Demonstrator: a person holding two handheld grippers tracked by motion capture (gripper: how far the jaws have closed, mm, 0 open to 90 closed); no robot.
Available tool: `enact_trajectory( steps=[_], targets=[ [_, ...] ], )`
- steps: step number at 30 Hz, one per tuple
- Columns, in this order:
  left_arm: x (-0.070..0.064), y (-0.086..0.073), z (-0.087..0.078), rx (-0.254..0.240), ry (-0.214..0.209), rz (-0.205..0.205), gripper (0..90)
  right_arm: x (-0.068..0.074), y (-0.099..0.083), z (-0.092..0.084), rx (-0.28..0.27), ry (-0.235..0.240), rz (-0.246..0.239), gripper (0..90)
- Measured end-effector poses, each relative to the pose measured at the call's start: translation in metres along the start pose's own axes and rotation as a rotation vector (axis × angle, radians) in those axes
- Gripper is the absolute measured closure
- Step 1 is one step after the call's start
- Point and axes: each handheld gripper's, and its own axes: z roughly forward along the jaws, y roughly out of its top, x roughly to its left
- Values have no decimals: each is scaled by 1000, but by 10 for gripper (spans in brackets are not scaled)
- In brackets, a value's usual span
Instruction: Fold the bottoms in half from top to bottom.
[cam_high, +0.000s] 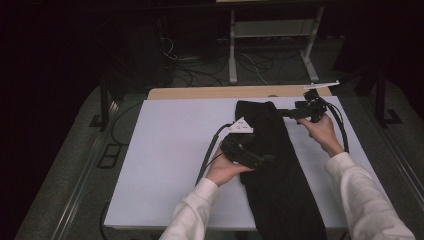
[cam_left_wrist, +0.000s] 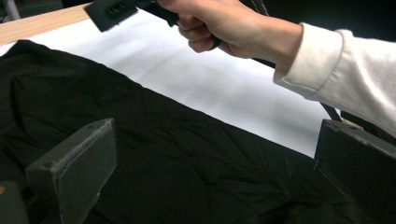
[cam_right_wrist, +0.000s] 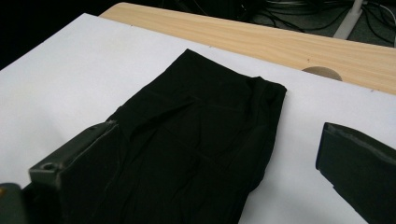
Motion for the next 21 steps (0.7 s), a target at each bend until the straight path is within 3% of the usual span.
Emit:
enact_trajectory(
  steps=[3,19,21],
  targets=[
    [4,3,-2,-16,8,-11,0,0,0,2,10,-1,-5,0],
    [36,21,-10,-2,69,-6,0,3,-1,7,26,9,-12,0],
    [41,22,-10,-2,60,-8,0,3,-1,8,28,16,-10,0]
  ],
)
